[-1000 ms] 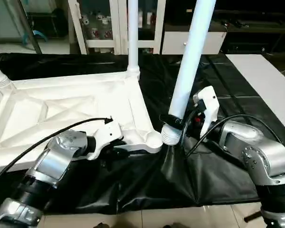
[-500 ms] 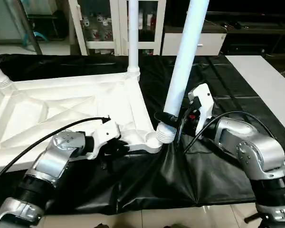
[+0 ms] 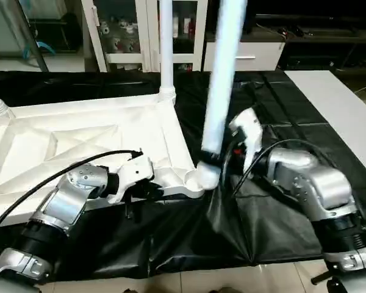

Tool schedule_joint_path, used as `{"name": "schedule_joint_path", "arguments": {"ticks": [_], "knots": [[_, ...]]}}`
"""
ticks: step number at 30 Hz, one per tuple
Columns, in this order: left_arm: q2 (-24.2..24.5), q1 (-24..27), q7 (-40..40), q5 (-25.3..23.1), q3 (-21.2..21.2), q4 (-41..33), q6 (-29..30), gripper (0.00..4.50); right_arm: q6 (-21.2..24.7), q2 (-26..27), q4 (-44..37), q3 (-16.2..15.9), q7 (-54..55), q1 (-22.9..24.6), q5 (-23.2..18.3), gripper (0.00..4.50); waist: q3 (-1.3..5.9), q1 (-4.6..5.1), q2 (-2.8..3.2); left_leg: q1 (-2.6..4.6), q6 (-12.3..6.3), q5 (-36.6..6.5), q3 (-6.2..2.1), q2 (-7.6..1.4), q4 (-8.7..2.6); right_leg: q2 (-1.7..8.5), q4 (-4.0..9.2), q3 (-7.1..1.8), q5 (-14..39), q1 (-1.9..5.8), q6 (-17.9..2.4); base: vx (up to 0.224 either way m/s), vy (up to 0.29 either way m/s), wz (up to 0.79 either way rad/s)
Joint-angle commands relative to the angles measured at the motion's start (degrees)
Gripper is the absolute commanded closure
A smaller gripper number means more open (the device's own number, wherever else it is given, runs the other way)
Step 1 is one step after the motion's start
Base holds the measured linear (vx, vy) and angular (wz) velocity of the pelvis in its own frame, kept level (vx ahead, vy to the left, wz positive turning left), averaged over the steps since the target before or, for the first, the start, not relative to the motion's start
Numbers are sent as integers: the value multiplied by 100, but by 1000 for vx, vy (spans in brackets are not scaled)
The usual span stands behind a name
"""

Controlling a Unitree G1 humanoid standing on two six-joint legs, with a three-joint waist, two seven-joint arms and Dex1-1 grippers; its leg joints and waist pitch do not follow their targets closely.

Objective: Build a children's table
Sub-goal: Pick table leg

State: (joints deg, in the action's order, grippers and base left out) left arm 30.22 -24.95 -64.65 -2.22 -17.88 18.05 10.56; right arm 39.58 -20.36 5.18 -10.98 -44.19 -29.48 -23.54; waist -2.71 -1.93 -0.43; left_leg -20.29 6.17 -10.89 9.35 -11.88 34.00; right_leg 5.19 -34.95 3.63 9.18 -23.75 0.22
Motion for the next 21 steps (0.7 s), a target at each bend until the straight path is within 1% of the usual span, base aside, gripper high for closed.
{"name": "schedule_joint_path", "arguments": {"ticks": [1,5,6,7,9,12,13,14,15,17,18,19,21], "knots": [[-15,192,48,-251,-355,165,66,450,-96,-9,80,-38,-41,-181,121,264,345,-16,-19,-21,-33,-1332,43,-51,-418,191,428,-212,1923,289,-981,0,0,0],[-47,192,44,-217,-344,88,68,450,-217,123,388,-24,95,-346,264,264,349,-5,-16,-9,7,-1403,44,-50,-422,189,431,-214,1921,277,-989,0,0,0],[-51,199,35,-206,-339,44,90,450,-261,175,477,-11,116,-390,282,264,353,-9,0,-6,15,-1400,43,-50,-421,191,427,-215,1888,277,-992,0,0,0],[-51,212,17,-193,-333,-33,134,450,-345,267,640,-1,135,-468,312,264,363,3,-7,2,36,-1436,43,-54,-422,189,422,-213,1796,269,-1040,0,0,0],[-47,221,12,-195,-331,-73,165,450,-400,318,770,-23,116,-523,323,264,367,6,-17,-2,31,-1415,44,-53,-424,185,404,-213,1667,280,-1094,0,0,0],[-21,227,-1,-209,-347,-90,170,450,-427,363,885,-64,64,-567,335,264,372,-4,-12,5,14,-1350,52,-55,-417,178,395,-219,1515,281,-1120,0,0,0],[6,244,1,-222,-353,-117,170,450,-367,402,959,-131,-83,-603,310,265,370,-3,-33,-10,-12,-1343,48,-56,-422,181,381,-215,1481,294,-1148,0,0,0],[6,244,1,-222,-353,-117,170,450,-367,402,959,-131,-83,-603,310,265,371,0,-32,-7,-17,-1355,47,-56,-423,179,380,-212,1496,295,-1145,0,0,0],[4,253,9,-214,-345,-124,178,450,-362,400,965,-168,-131,-606,318,265,365,-4,-52,-5,-20,-1372,48,-57,-425,183,387,-211,1577,292,-1120,0,0,0],[7,261,15,-213,-342,-132,182,450,-360,392,992,-233,-207,-614,348,265,365,-2,-48,1,-17,-1407,50,-58,-425,185,399,-213,1650,286,-1094,0,0,0],[13,275,20,-216,-340,-149,193,450,-405,349,1043,-384,-330,-621,451,265,360,-1,-69,-6,-19,-1412,49,-60,-430,187,406,-213,1685,288,-1080,0,0,0],[28,284,24,-239,-352,-155,185,450,-440,322,1116,-494,-401,-634,542,265,352,-2,-57,-4,-6,-1474,45,-65,-436,190,409,-212,1800,280,-1043,0,0,0],[42,288,32,-254,-361,-158,185,450,-463,305,1187,-542,-448,-664,609,265,350,9,-55,-5,6,-1547,39,-62,-437,195,423,-211,1965,273,-1008,0,0,0]]}}
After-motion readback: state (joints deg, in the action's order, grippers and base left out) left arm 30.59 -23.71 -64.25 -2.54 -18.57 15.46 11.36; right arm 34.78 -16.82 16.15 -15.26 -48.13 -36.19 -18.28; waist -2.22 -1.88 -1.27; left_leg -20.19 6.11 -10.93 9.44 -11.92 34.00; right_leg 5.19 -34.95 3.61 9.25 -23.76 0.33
